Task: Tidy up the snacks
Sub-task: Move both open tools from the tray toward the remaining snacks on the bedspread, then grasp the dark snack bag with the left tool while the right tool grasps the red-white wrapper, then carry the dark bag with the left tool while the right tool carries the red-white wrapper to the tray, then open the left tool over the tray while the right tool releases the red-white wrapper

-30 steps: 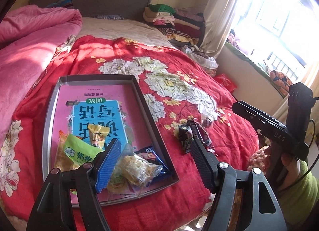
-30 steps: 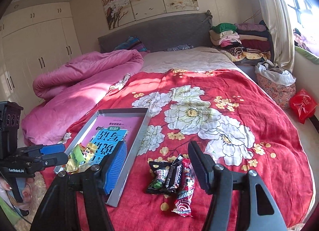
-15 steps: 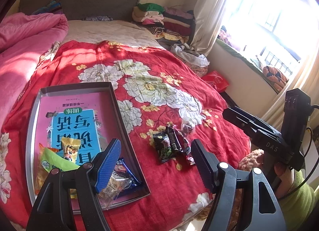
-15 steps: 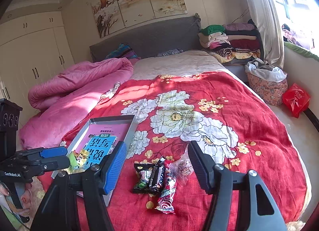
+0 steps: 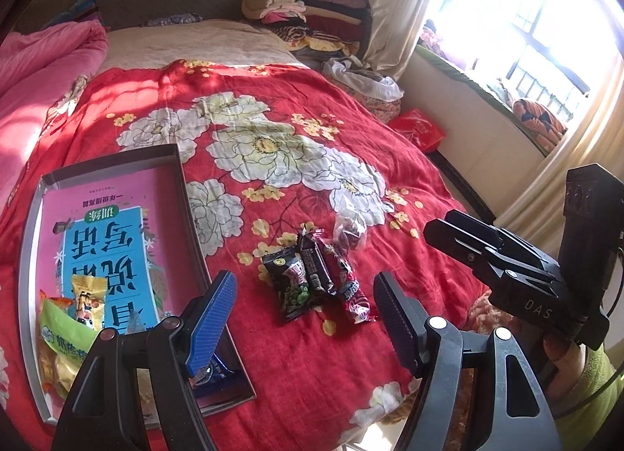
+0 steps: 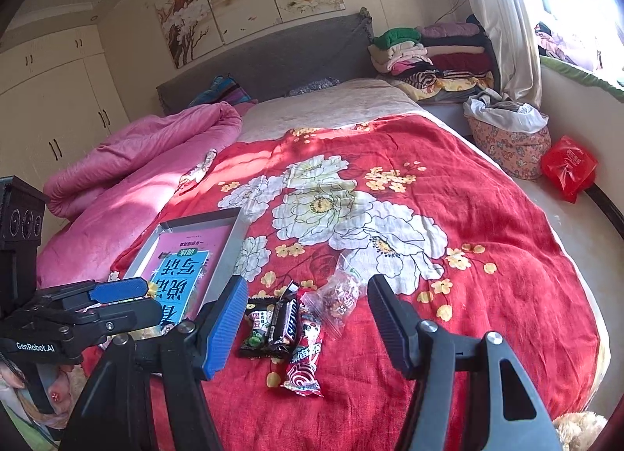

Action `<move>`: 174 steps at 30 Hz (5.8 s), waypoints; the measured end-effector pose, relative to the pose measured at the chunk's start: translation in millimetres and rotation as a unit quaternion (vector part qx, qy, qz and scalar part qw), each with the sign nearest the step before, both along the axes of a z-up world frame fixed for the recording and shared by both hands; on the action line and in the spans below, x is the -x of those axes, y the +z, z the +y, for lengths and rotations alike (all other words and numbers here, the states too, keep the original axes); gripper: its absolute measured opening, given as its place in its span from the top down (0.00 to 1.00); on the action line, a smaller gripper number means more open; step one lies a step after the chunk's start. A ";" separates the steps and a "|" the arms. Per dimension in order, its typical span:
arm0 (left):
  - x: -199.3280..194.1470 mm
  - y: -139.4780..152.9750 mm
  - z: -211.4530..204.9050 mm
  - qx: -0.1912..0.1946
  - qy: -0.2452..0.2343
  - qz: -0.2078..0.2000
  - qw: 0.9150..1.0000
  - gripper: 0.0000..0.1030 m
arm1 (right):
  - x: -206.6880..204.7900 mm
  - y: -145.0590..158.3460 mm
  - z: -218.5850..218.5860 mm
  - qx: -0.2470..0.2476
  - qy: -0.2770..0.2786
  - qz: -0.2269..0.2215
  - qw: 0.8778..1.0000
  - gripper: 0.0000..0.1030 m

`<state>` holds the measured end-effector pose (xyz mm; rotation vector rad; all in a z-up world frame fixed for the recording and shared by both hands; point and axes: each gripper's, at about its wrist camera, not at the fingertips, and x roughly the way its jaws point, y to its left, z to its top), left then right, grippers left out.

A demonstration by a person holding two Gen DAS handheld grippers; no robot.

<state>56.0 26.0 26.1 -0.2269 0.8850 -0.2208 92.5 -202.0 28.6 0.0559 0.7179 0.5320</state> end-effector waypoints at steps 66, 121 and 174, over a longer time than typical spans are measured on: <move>-82.2 -97.8 -24.4 -0.037 -0.023 0.118 0.992 0.59 | -46.4 -107.9 35.7 0.051 0.055 0.172 0.982 0.76; 57.6 -18.8 169.1 0.041 0.170 0.028 0.984 0.68 | 23.8 -48.3 142.1 -0.002 0.210 0.073 0.975 0.76; 54.3 -52.2 146.2 0.032 0.119 0.077 0.989 0.55 | 16.8 -58.1 156.6 0.015 0.185 0.090 0.978 0.66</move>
